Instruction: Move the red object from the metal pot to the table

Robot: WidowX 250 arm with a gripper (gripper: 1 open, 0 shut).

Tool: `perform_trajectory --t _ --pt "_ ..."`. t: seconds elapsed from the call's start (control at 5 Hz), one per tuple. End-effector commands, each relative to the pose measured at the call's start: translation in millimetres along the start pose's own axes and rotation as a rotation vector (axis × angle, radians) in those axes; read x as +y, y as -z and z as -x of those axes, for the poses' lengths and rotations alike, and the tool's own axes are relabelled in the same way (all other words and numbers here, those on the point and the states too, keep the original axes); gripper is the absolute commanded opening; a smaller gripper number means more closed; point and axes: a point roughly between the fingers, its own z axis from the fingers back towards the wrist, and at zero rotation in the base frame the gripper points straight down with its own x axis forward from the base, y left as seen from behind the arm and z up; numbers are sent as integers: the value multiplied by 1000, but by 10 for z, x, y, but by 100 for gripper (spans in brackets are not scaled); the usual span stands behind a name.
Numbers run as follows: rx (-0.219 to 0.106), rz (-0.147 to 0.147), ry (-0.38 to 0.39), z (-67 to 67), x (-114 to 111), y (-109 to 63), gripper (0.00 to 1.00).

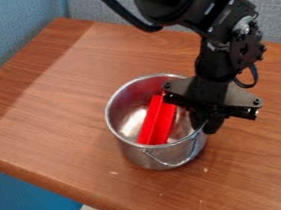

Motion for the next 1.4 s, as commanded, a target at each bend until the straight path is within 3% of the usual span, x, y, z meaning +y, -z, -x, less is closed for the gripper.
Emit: perform_trajectory --t 0.0,0.2,0.4,1.2 --pt "-23 6 0 -82 59 -54 100" --pt "-18 2 4 -75 107 -51 100" --pt "-16 0 3 -78 127 -28 0" --pt "-19 5 34 -58 152 -126 0"
